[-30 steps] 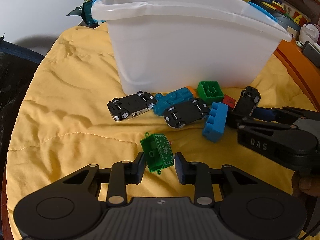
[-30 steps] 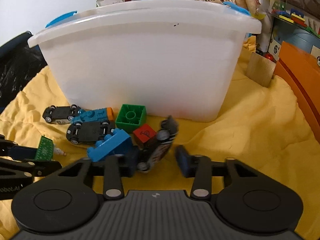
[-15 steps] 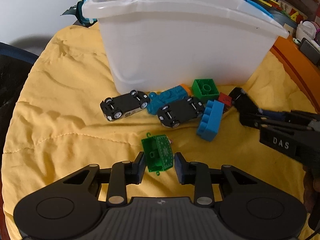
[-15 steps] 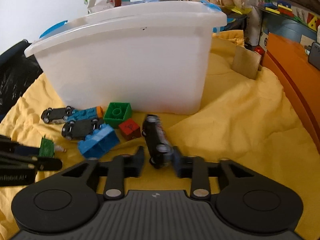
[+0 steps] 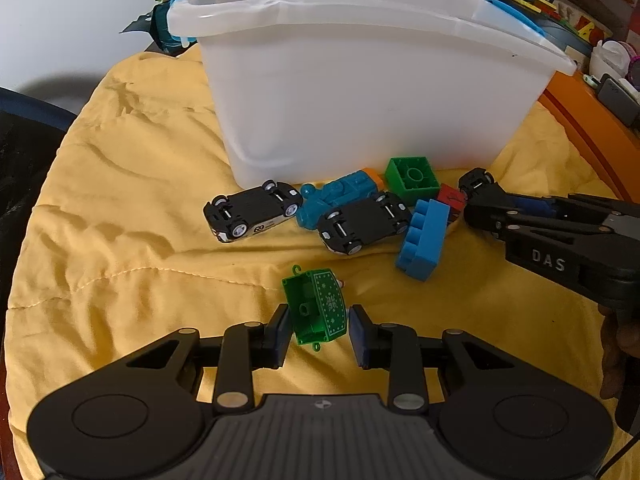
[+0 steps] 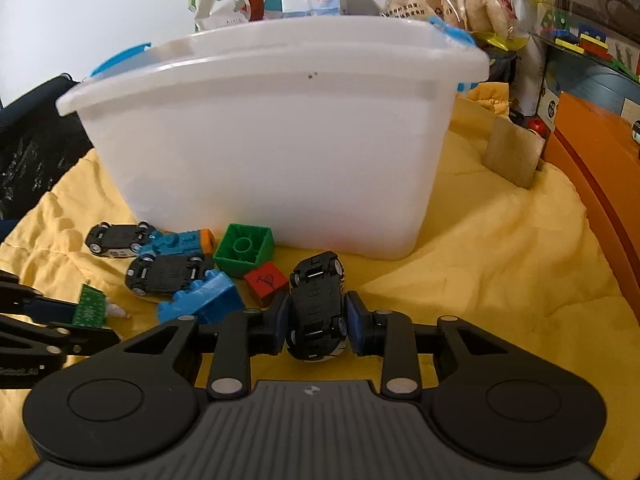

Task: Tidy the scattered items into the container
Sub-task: 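Lift the black car and green brick over the container and open both tools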

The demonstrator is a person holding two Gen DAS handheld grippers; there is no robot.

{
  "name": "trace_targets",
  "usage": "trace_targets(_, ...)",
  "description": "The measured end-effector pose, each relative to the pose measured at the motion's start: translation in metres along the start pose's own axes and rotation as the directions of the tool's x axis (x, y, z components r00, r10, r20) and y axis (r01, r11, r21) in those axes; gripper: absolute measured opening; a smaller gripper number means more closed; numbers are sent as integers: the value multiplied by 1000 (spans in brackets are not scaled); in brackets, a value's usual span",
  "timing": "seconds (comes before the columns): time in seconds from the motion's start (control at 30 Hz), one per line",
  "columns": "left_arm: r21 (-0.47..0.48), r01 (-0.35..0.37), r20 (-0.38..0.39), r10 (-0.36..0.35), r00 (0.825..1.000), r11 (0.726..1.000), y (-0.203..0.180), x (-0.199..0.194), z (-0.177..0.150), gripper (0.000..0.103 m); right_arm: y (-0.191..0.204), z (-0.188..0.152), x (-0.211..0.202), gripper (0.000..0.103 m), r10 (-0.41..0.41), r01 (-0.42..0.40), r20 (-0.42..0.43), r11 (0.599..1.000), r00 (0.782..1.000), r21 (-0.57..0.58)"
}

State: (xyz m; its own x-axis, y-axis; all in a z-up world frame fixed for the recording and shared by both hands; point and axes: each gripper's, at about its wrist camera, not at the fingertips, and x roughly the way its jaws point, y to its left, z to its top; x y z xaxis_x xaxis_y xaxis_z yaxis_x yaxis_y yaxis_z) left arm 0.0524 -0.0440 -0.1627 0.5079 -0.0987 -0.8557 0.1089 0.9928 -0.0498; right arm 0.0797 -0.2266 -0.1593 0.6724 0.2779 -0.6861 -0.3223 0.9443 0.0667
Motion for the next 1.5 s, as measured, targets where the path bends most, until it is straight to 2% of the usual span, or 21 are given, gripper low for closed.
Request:
trace_targets(0.07,-1,7,0,-7,1000,1000,1,-2,1,32,0,-1,-7,33,-2,2,12,1000,1000,1)
trace_targets(0.4,3,39,43,-40,998,999,2,-34,8,32,4,1,-53,33,18,-15,84,999,996,-28)
trace_targets(0.57,-6,56,94,-55,994,998,8,-66,18,32,8,11,-82,33,34,-31,135,999,990,-28)
trace_targets(0.77,-39,74,171,-66,983,997,23,-112,50,32,12,41,-117,33,59,-50,216,998,975,-48)
trace_targets(0.9,-23,41,209,-35,977,999,26,-134,81,32,9,69,-129,33,62,-52,263,998,963,-48)
trace_targets(1.1,-43,21,243,-10,970,999,26,-136,134,32,-5,118,-113,33,76,-78,284,997,956,-3)
trace_targets(1.23,-61,-7,230,21,973,998,25,-118,160,32,-12,138,-84,33,74,-78,232,997,970,10)
trace_targets(1.4,-74,-13,192,27,981,997,28,-92,177,32,-11,139,-51,33,66,-62,146,998,987,-33)
trace_targets(1.47,-73,-32,176,45,983,997,26,-84,180,37,-11,138,-41,33,59,-54,123,998,991,-43)
trace_targets(1.5,-76,-40,164,52,985,996,26,-80,181,43,-11,139,-36,33,52,-46,115,998,992,-47)
